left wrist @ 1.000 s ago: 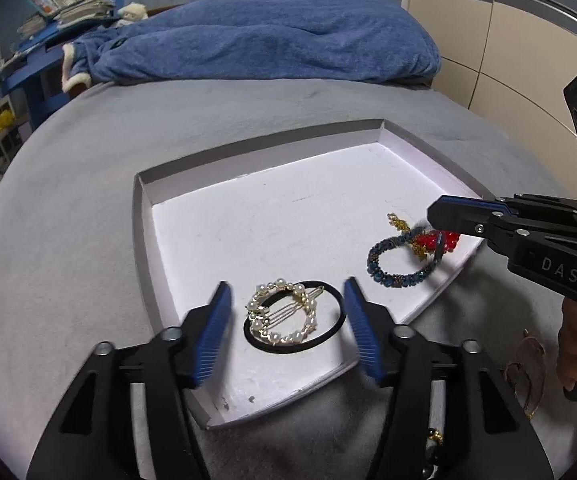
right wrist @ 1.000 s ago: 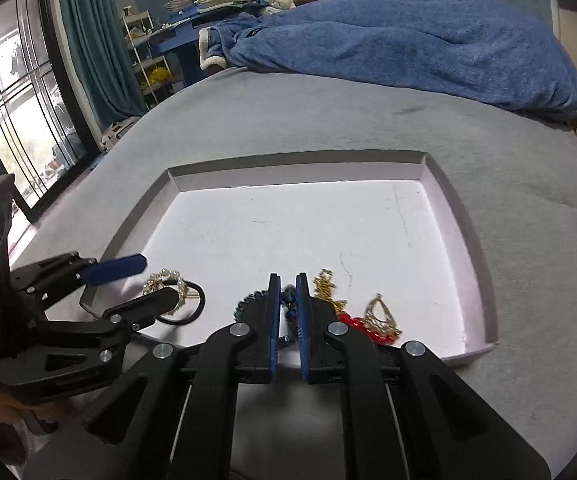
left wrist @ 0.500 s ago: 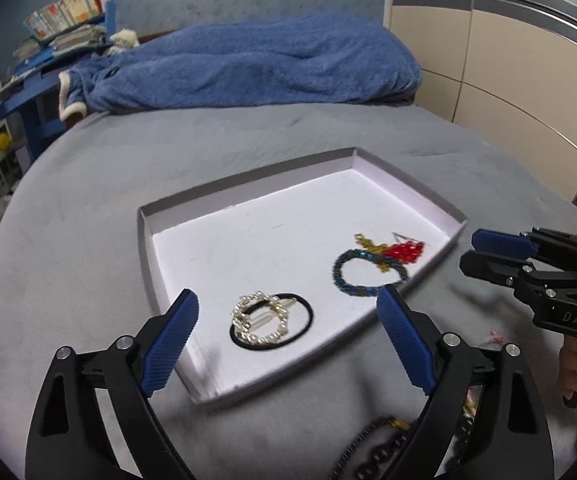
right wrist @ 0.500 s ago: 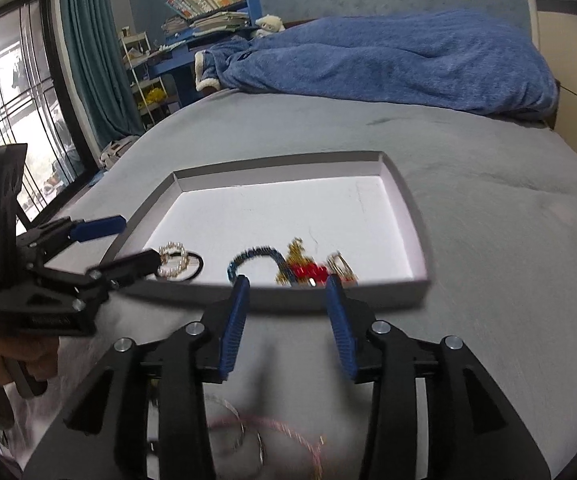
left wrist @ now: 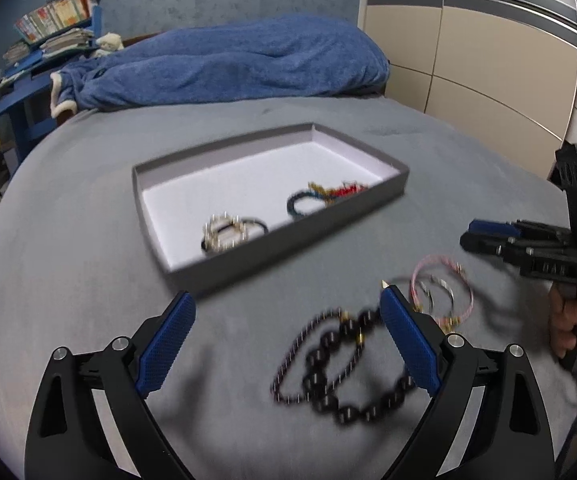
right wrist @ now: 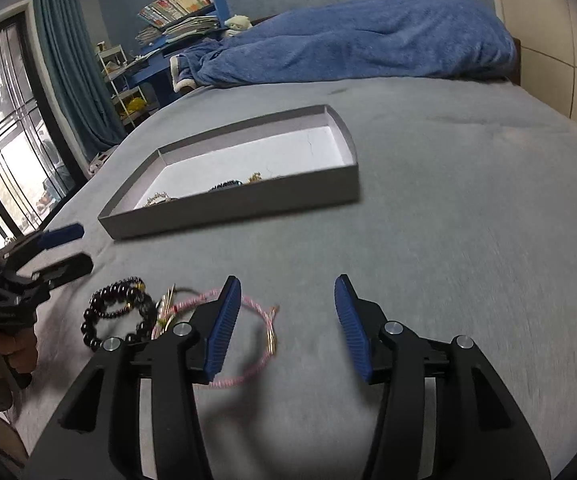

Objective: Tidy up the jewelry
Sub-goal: 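Move the left tool to the black bead bracelet while the right tool reaches the pink cord bracelet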

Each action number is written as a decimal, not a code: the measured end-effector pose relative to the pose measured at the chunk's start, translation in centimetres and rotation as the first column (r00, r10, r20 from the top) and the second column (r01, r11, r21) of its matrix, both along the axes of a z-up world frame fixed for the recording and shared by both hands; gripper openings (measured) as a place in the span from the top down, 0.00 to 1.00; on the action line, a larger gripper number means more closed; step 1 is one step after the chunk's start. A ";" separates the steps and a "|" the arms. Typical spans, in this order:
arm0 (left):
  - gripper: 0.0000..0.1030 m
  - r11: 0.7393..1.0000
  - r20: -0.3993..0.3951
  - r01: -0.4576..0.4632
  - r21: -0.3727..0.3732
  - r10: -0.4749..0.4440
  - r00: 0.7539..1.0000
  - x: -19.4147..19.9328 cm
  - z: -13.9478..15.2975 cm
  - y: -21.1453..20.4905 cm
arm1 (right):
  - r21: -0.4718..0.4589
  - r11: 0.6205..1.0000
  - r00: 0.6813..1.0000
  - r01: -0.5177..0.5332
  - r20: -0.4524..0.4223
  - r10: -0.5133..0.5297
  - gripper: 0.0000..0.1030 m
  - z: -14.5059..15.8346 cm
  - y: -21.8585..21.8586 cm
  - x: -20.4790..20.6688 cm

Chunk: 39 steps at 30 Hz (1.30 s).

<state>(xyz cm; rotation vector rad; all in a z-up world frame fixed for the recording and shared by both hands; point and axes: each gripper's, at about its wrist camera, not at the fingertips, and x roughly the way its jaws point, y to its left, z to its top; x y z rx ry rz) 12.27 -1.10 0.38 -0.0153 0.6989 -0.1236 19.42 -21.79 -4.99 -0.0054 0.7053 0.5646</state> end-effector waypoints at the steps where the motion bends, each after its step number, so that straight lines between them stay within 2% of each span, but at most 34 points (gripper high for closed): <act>1: 0.10 1.000 -0.004 0.001 -0.006 -0.001 1.000 -0.4 -0.3 0.1 | 0.003 1.000 1.000 0.002 -0.001 -0.002 0.52 -0.1 -0.2 -0.3; 9: 0.10 0.999 -0.016 0.020 -0.048 -0.021 1.000 -2.7 -1.3 0.5 | 0.000 1.000 1.000 -0.005 -0.005 0.005 0.48 -1.1 -0.8 -2.6; 19: 0.10 0.999 -0.035 0.046 -0.021 -0.047 0.998 -2.5 -1.8 -0.4 | -0.023 1.000 1.000 -0.017 0.003 0.017 0.48 -1.3 -0.1 -3.1; 24: 0.12 0.996 -0.036 0.082 0.015 -0.082 0.996 -2.6 -1.9 -1.5 | -0.058 0.998 1.000 -0.027 -0.014 0.026 0.48 -1.6 0.6 -2.9; 33: 0.14 0.992 -0.043 0.112 0.049 -0.110 0.993 -2.5 -2.0 -2.3 | -0.120 0.992 0.998 -0.045 -0.051 0.039 0.63 -2.4 2.1 -2.0; 35: 0.14 0.991 -0.042 0.118 0.056 -0.116 0.992 -2.5 -2.0 -2.5 | -0.126 0.991 0.998 -0.052 -0.053 0.046 0.76 -2.6 2.2 -1.9; 39: 0.14 0.990 -0.040 0.128 0.067 -0.126 0.991 -2.7 -2.0 -2.9 | -0.123 0.991 0.998 -0.056 -0.050 0.050 0.89 -2.6 2.1 -2.1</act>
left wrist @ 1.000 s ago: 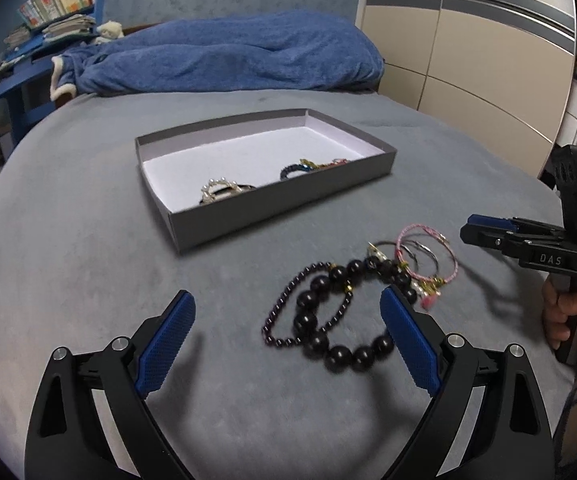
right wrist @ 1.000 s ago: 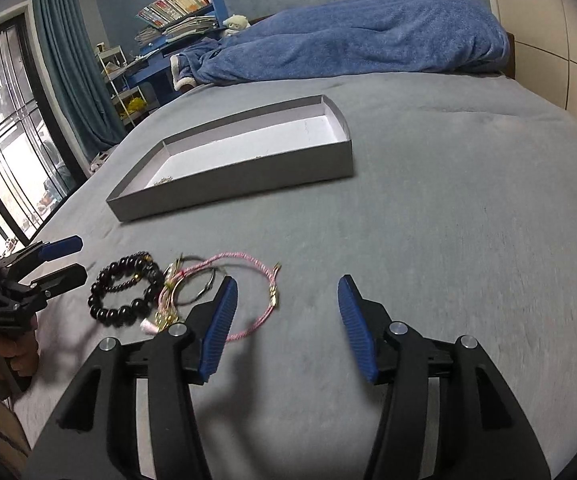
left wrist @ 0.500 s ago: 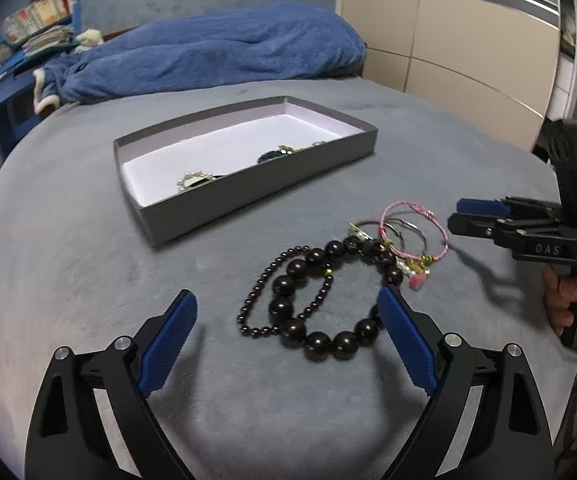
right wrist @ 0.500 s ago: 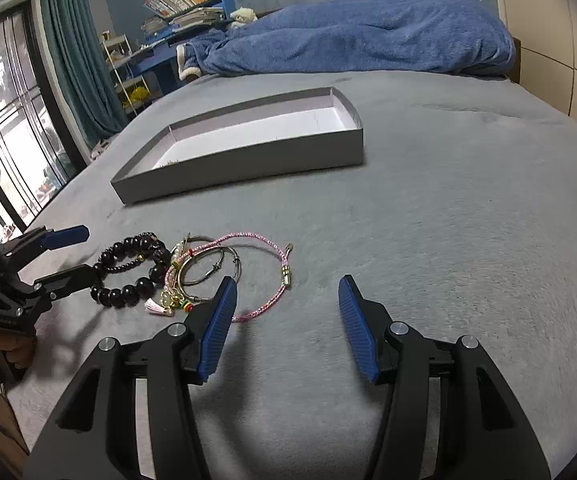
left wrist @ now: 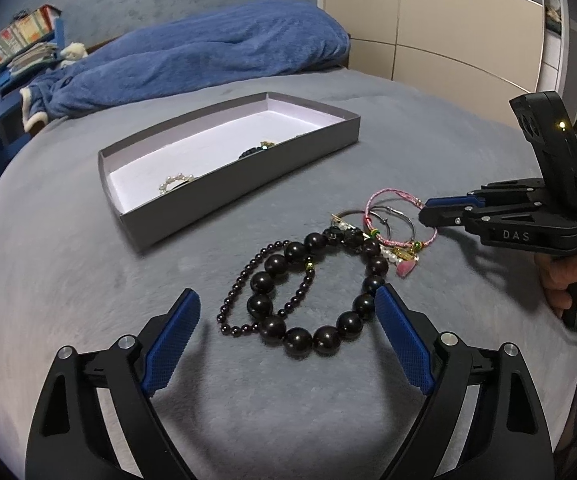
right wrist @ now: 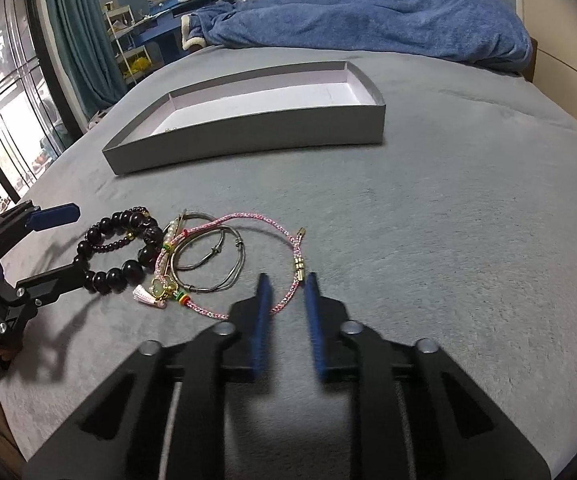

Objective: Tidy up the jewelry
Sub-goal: 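Move the left tool to the black bead bracelet while the right tool reaches the pink cord bracelet, then grasp the black bead bracelet with the left tool while the right tool grasps the pink bracelet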

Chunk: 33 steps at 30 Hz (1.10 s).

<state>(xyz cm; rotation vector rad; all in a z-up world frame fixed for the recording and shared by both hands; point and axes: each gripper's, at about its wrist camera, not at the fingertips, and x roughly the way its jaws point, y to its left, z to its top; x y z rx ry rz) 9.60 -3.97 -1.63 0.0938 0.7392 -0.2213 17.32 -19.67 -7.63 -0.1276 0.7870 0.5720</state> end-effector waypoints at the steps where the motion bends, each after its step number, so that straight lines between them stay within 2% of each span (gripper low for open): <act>1: 0.14 1.000 0.002 0.003 0.002 -0.003 1.000 0.0 0.0 -0.1 | 0.008 1.000 1.000 0.006 -0.001 -0.006 0.93 0.0 -0.2 0.0; 6: 0.21 0.997 0.010 0.068 0.034 -0.069 0.998 -0.4 0.1 -1.5 | 0.027 0.998 0.999 0.052 -0.002 -0.052 0.97 0.0 -1.1 0.2; 12: 0.43 0.980 -0.043 0.173 0.093 -0.170 0.985 0.0 -0.8 -3.7 | 0.019 0.997 0.997 0.073 -0.001 -0.073 0.97 0.0 -1.2 0.2; 20: 0.50 0.975 -0.073 0.189 0.114 -0.181 0.981 0.7 -1.4 -4.4 | 0.003 0.998 0.998 0.068 -0.006 -0.068 0.96 -0.1 -1.0 0.2; 28: 0.66 0.974 -0.097 0.216 0.074 -0.208 0.973 0.6 -1.6 -4.3 | -0.007 0.998 0.997 0.067 -0.025 -0.067 0.95 -0.3 -0.8 0.5; 33: 0.68 0.981 -0.113 0.195 0.019 -0.191 0.975 0.7 -1.6 -3.8 | -0.010 0.998 0.997 0.067 -0.025 -0.067 0.95 -0.3 -0.7 0.4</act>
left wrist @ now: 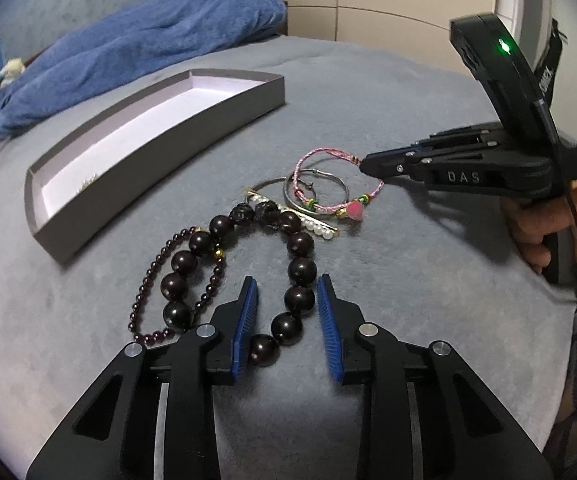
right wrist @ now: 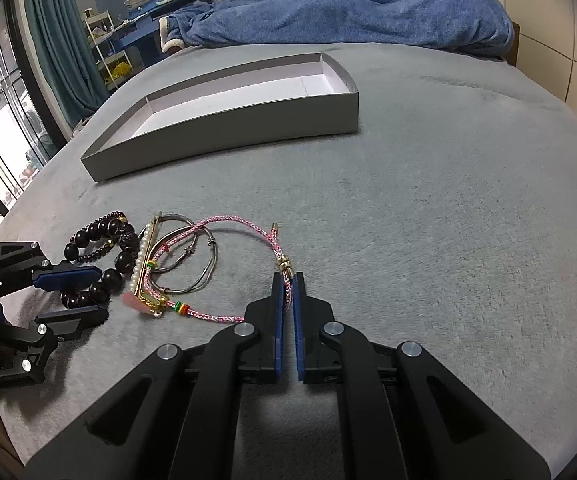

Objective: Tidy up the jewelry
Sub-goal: 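Grasp the black bead bracelet with the left tool while the right tool grasps the pink bracelet, then lower the black bead bracelet into the box with the left tool while the right tool carries the pink bracelet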

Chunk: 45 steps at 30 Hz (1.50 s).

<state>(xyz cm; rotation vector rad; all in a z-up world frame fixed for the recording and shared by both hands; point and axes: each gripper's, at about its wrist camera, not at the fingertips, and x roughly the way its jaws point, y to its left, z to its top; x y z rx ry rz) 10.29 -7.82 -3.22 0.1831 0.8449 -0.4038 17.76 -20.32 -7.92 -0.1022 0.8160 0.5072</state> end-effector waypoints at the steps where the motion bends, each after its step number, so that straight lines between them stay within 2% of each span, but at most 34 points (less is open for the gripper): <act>1: 0.66 1.000 -0.001 -0.003 0.001 0.003 1.000 0.0 0.0 0.1 | -0.004 1.000 1.000 0.000 0.002 0.000 0.95 0.0 0.0 0.0; 9: 0.65 1.000 0.006 -0.007 0.019 0.007 1.000 0.1 -0.1 -0.2 | -0.026 1.000 1.000 0.001 0.012 -0.001 0.95 0.0 0.4 -0.1; 11: 0.67 1.000 0.009 -0.005 0.016 0.005 1.000 0.0 0.0 -0.2 | -0.019 1.000 1.000 0.001 0.010 -0.001 0.95 -0.1 0.4 0.0; 17: 0.84 1.000 0.033 -0.007 -0.004 0.007 0.999 -0.7 0.4 0.2 | -0.007 1.000 1.000 0.000 0.017 0.000 0.95 0.0 0.2 -0.3; 21: 0.85 0.999 0.037 -0.019 -0.038 0.020 0.999 -0.8 0.8 0.8 | 0.015 1.000 1.000 -0.006 0.021 0.006 0.96 0.1 -0.2 -0.3; 28: 0.85 0.991 0.063 -0.064 -0.116 0.071 0.995 -0.8 2.4 2.7 | 0.138 0.989 0.998 -0.046 0.048 0.039 0.97 0.9 -1.6 -0.9; 38: 0.85 0.973 0.115 -0.117 -0.199 0.142 0.983 0.0 5.8 4.8 | 0.306 0.952 0.999 -0.026 0.032 0.017 0.97 2.4 -3.6 -1.1; 45: 0.85 0.961 0.144 -0.130 -0.246 0.168 0.975 0.8 8.0 5.9 | 0.346 0.937 0.997 -0.041 0.069 0.019 0.97 4.9 -3.9 -0.9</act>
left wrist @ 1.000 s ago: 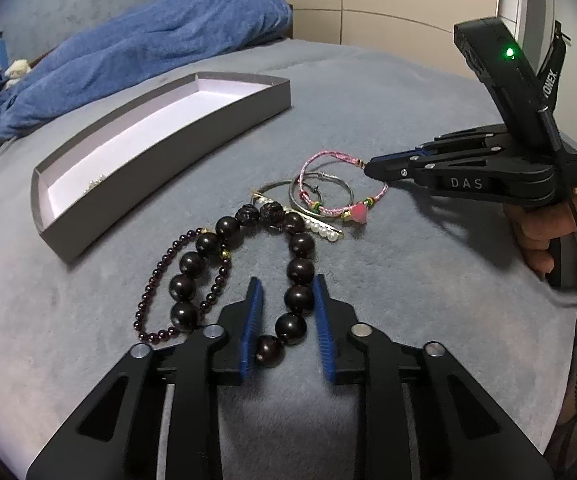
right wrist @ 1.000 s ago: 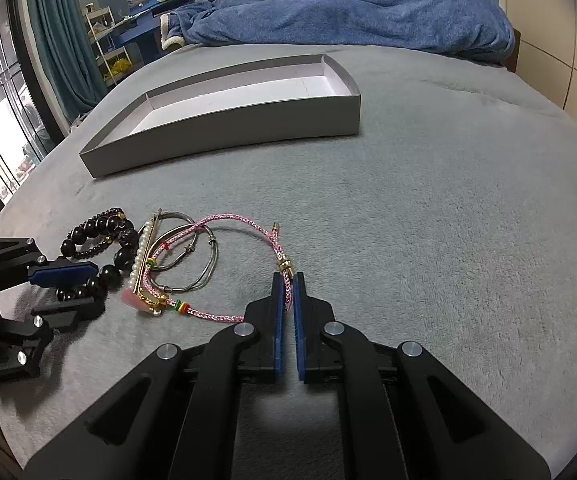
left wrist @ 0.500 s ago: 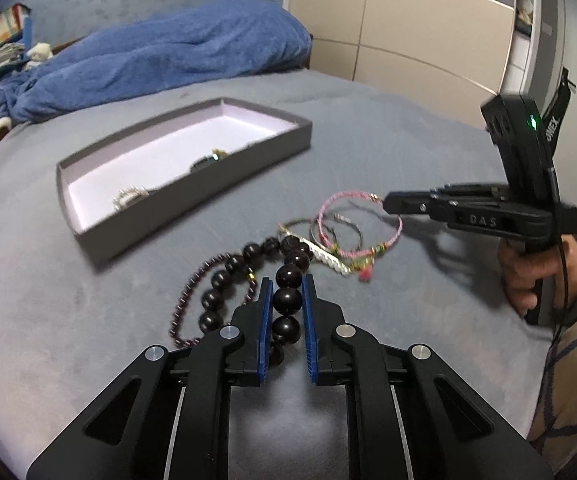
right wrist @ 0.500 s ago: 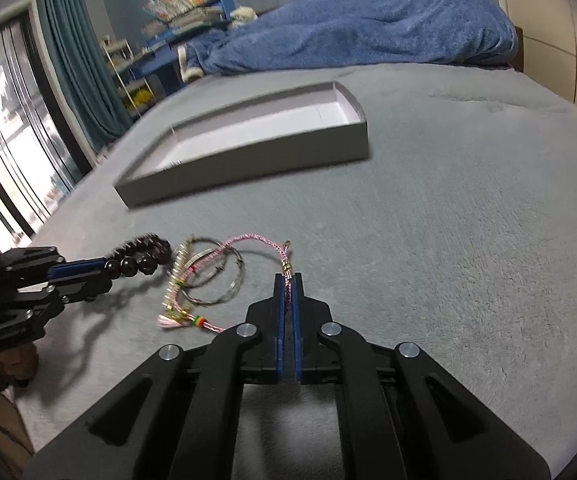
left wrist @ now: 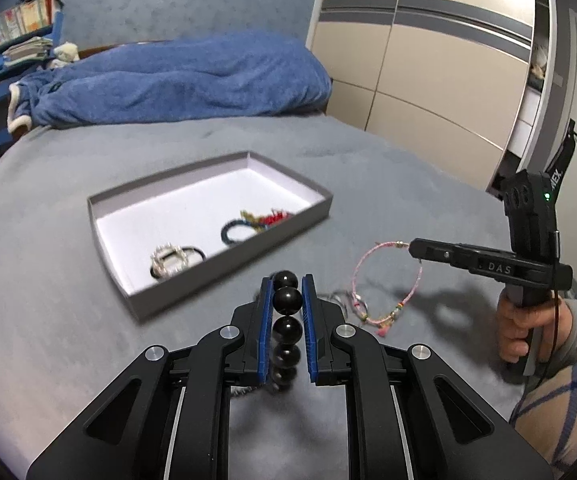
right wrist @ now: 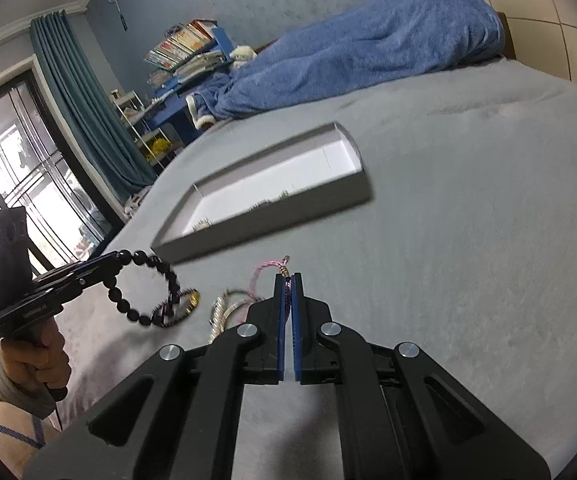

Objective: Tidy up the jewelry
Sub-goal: 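Lower the black bead bracelet into the box with the left tool while the right tool carries the pink bracelet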

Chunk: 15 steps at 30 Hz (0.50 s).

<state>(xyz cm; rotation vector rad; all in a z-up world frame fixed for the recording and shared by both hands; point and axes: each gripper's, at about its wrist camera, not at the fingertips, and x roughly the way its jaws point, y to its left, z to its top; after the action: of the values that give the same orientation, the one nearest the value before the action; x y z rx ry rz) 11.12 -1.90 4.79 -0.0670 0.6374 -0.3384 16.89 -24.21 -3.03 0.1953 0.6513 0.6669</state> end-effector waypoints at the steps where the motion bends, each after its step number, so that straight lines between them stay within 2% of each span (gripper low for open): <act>1: 0.85 1.000 0.004 -0.003 -0.004 0.003 1.000 0.1 0.2 0.1 | 0.000 1.000 1.000 -0.002 0.010 0.002 0.97 0.4 0.1 0.0; 15: 0.85 0.994 0.055 -0.085 -0.070 0.089 0.995 4.0 3.2 2.0 | -0.033 0.999 0.997 -0.016 0.079 0.019 0.98 4.0 1.5 1.5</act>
<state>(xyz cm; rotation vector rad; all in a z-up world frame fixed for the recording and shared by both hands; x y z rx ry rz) 15.10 0.14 7.97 -0.1486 0.5642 -0.2766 18.35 -22.71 0.95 0.1331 0.5880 0.6775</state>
